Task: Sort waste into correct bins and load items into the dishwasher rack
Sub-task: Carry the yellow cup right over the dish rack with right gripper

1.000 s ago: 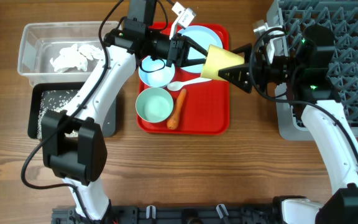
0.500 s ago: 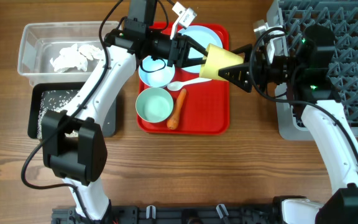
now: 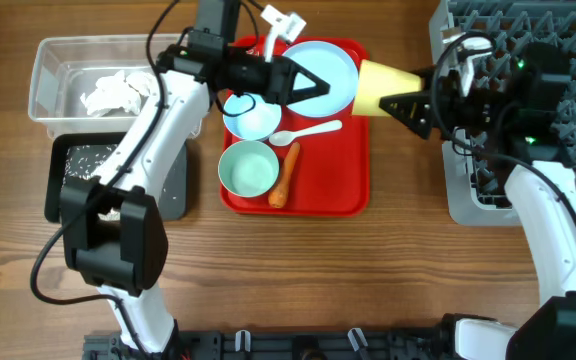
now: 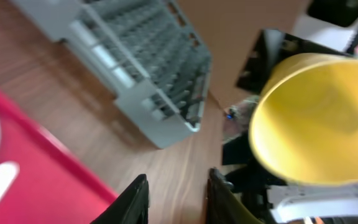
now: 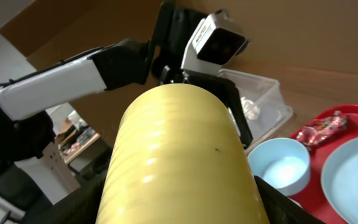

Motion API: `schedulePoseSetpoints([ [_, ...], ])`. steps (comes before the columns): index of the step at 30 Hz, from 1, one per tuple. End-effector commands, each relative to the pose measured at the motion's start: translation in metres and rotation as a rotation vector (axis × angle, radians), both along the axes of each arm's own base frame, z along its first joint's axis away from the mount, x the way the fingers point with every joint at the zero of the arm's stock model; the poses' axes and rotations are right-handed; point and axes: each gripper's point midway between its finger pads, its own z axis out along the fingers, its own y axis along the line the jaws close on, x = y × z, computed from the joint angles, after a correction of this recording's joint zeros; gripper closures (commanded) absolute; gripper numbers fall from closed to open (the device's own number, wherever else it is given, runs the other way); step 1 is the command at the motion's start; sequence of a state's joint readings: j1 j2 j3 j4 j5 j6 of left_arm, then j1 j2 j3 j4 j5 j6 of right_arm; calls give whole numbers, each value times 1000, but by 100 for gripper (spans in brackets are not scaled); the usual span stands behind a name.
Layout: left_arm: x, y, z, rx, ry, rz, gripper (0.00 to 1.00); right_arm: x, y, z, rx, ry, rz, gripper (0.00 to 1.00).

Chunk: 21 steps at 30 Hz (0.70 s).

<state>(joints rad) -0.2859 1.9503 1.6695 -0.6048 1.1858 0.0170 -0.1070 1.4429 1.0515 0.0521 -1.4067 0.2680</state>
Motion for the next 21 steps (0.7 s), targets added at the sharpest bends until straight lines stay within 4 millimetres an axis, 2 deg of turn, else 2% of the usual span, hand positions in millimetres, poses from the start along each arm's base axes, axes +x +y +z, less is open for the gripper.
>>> schedulePoseSetpoints([
  [1, 12, 10, 4, 58, -51, 70, 69, 2, -9, 1, 7, -2, -6, 41],
  [9, 21, 17, -12, 153, -48, 141, 69, 17, -28, -3, -12, 14, -114, 41],
  [14, 26, 23, -22, 209, -44, 180, 70, 38, -56, -11, -30, 77, -281, 41],
  [21, 32, 26, -34, 287, -57, 227, 70, 68, -111, -57, -187, 239, -661, 41],
])
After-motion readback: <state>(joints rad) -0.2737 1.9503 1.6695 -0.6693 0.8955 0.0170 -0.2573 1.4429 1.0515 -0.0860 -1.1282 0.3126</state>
